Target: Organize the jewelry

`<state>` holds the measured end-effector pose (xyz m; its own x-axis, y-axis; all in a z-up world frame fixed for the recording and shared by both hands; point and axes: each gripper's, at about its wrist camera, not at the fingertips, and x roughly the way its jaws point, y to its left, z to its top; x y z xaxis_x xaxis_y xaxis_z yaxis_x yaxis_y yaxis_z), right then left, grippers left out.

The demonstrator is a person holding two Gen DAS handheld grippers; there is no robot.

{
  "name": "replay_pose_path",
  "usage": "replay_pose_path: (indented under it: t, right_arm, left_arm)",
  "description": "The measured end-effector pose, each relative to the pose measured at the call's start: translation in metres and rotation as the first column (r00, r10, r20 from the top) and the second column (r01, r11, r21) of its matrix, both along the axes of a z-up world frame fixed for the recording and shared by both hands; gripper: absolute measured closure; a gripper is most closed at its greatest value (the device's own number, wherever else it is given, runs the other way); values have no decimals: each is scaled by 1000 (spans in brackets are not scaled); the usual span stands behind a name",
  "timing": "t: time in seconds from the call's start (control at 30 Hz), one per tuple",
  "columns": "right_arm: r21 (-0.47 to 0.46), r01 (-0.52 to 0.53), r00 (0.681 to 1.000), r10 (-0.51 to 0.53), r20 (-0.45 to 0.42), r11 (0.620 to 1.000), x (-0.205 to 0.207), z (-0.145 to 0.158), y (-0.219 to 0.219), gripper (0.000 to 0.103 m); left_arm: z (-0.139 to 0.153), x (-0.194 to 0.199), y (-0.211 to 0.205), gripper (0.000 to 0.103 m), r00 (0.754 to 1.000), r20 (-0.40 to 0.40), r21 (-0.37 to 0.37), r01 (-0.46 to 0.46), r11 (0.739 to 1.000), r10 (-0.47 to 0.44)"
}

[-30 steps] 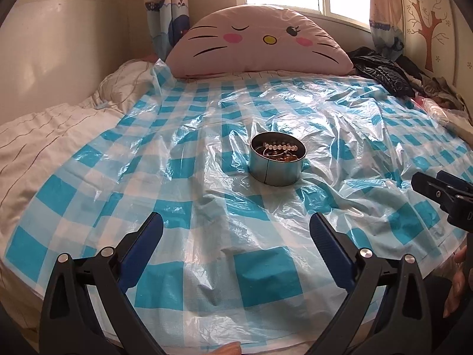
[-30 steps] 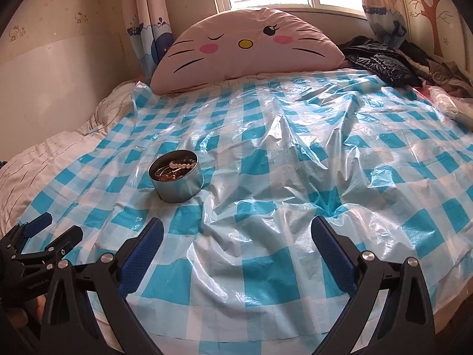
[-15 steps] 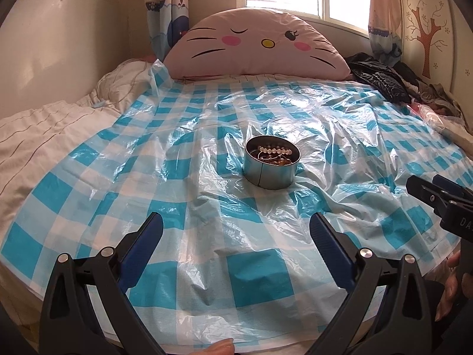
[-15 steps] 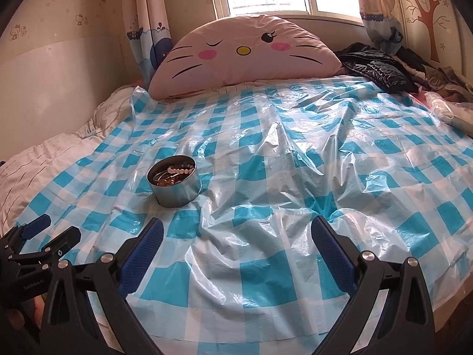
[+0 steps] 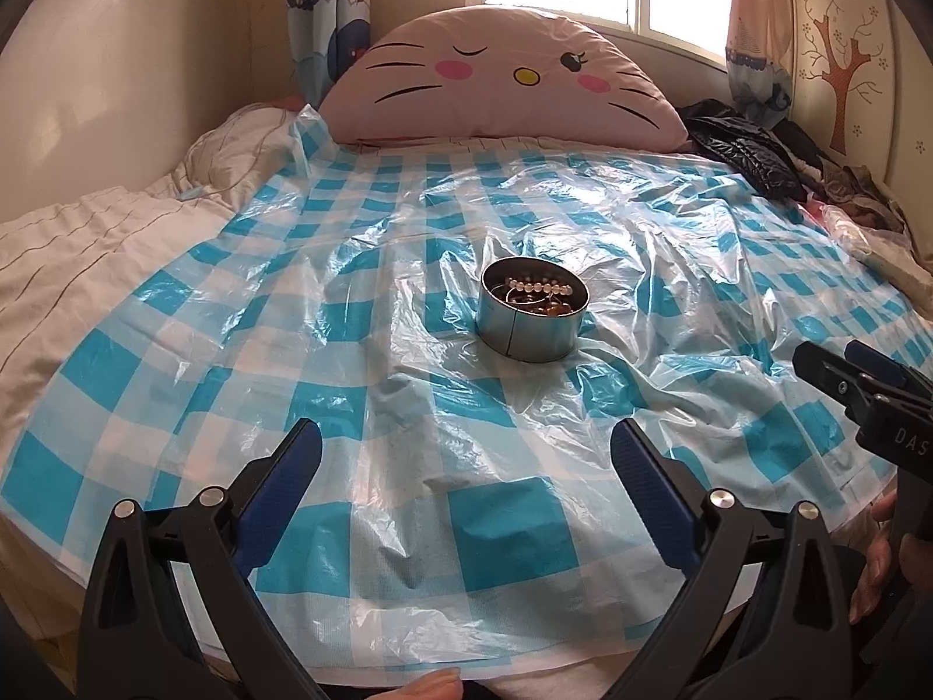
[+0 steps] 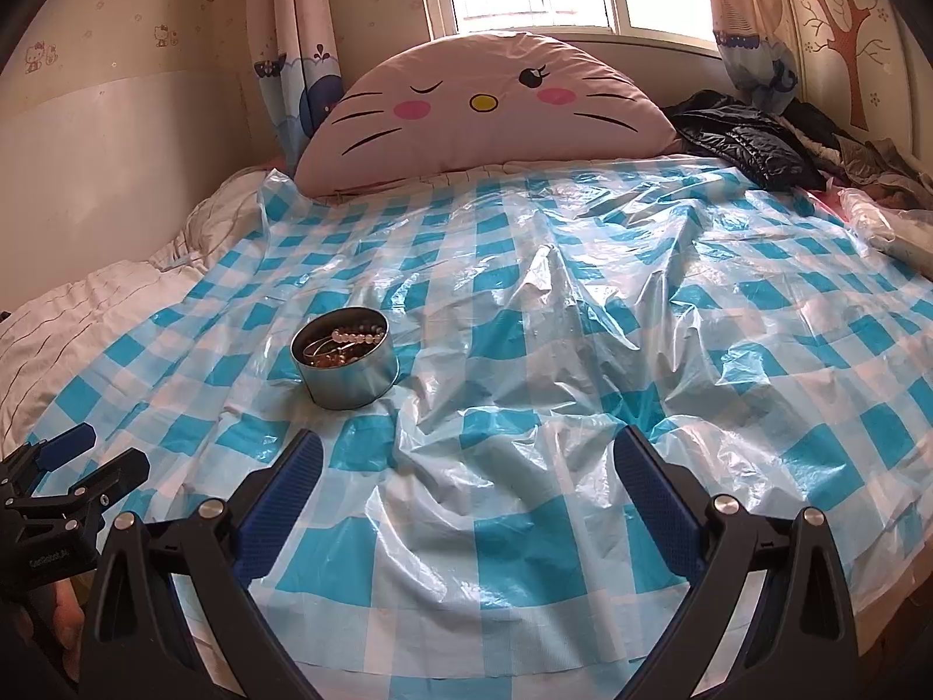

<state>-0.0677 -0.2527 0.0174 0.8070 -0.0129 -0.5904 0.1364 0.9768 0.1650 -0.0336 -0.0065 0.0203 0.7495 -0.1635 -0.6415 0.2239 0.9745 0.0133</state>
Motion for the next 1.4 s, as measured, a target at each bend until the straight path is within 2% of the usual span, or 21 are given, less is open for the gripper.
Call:
replay_pose_path:
  t: [0.23,1.4]
  right_arm:
    - [10,5,1000,-5,0,1000,1,1,-2,7]
    - [3,5,1000,-5,-3,1000,1,0,0,7]
  left_arm:
    - [-9,1,-7,8,1000,6,59,-6,998,6]
    - [-11,2,2,8,1000,-6,33,-28,999,29]
